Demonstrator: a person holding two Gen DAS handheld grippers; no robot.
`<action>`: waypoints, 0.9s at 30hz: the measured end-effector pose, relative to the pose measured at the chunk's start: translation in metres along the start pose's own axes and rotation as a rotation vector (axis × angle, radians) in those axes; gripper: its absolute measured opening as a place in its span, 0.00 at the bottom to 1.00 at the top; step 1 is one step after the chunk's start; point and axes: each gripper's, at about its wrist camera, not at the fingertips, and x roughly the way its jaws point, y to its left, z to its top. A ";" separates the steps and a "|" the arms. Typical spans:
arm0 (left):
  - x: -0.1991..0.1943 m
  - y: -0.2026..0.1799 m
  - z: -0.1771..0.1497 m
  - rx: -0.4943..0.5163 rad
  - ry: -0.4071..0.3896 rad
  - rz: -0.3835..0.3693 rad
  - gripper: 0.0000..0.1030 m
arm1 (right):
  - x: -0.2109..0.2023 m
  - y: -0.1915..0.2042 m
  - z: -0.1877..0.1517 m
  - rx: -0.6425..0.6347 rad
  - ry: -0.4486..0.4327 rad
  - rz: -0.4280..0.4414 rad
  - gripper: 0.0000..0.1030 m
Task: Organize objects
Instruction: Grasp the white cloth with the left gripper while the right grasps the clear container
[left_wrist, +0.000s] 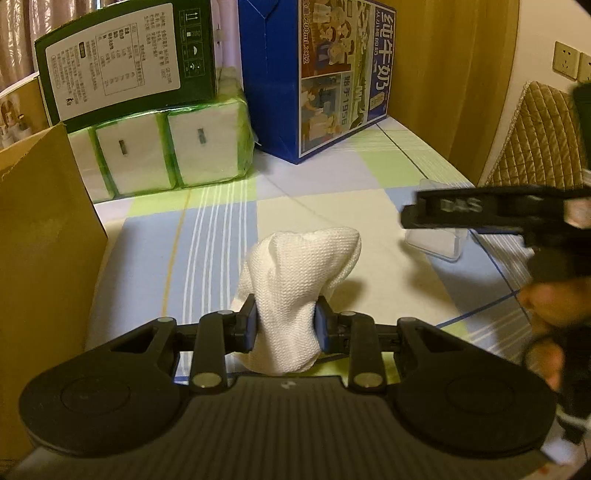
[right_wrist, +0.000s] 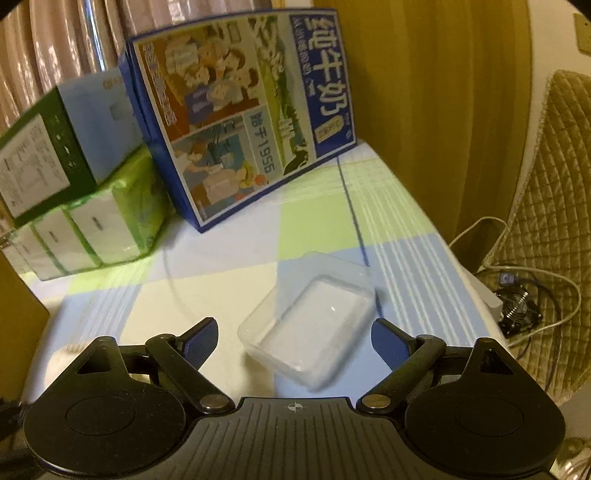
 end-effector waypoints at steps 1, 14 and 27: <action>0.001 0.000 0.000 -0.003 -0.002 -0.001 0.25 | 0.006 0.003 0.002 -0.005 0.011 -0.010 0.85; -0.008 -0.001 -0.007 0.021 0.006 -0.010 0.26 | -0.016 0.001 -0.014 -0.128 0.064 -0.047 0.52; -0.098 0.002 -0.073 0.004 0.074 -0.072 0.25 | -0.153 0.025 -0.111 -0.084 0.141 0.020 0.52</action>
